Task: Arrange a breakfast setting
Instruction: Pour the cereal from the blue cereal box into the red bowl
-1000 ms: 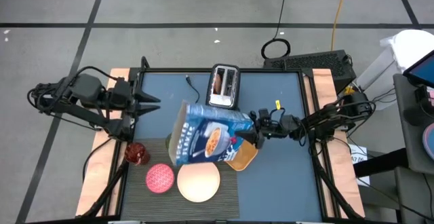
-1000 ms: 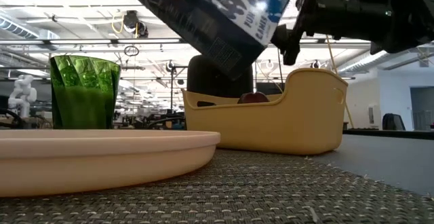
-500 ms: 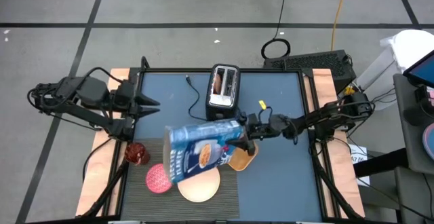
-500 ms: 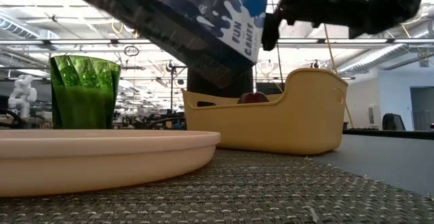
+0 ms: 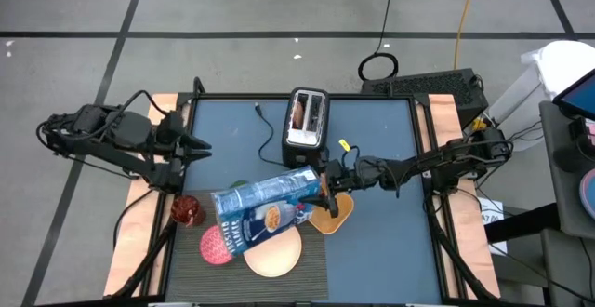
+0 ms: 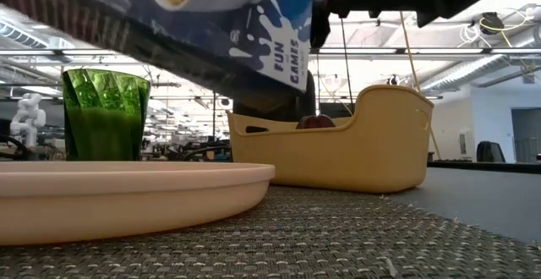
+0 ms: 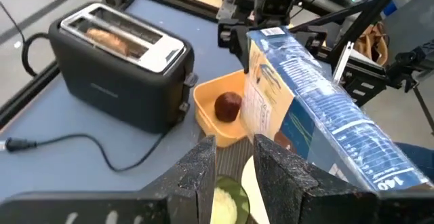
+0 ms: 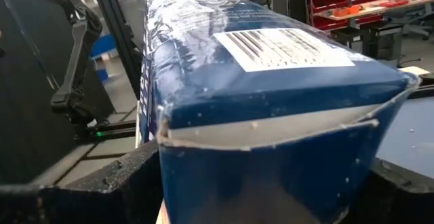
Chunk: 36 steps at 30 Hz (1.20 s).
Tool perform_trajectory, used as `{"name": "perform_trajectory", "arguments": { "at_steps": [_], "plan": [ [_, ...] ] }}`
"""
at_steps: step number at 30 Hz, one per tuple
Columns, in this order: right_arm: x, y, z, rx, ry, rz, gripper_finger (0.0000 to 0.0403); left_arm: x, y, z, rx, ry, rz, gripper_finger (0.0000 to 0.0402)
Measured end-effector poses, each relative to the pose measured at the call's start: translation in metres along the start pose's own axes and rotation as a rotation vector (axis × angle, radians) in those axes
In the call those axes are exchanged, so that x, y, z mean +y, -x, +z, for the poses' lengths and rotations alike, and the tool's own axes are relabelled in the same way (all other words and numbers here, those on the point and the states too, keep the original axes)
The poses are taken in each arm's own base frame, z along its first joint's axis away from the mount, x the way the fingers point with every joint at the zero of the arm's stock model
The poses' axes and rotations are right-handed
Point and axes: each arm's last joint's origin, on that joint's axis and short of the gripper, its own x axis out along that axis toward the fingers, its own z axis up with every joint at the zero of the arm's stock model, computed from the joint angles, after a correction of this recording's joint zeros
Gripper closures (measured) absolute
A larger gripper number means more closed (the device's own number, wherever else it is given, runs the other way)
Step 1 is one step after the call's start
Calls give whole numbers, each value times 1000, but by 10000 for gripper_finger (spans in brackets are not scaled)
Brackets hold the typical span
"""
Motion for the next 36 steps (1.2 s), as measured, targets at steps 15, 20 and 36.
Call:
{"name": "perform_trajectory", "arguments": {
  "at_steps": [15, 20, 36],
  "plan": [
    [7, -20, 32, 95, 181, -24, 90, 15, 14, -20, 116, 151, 125, 298],
    [11, -26, 48, 118, 263, -27, 90, 16, 14, -21, 118, 148, 136, 298],
    [12, -27, 56, 93, 288, -69, 90, 17, 14, -21, 108, 141, 157, 298]
  ]
}}
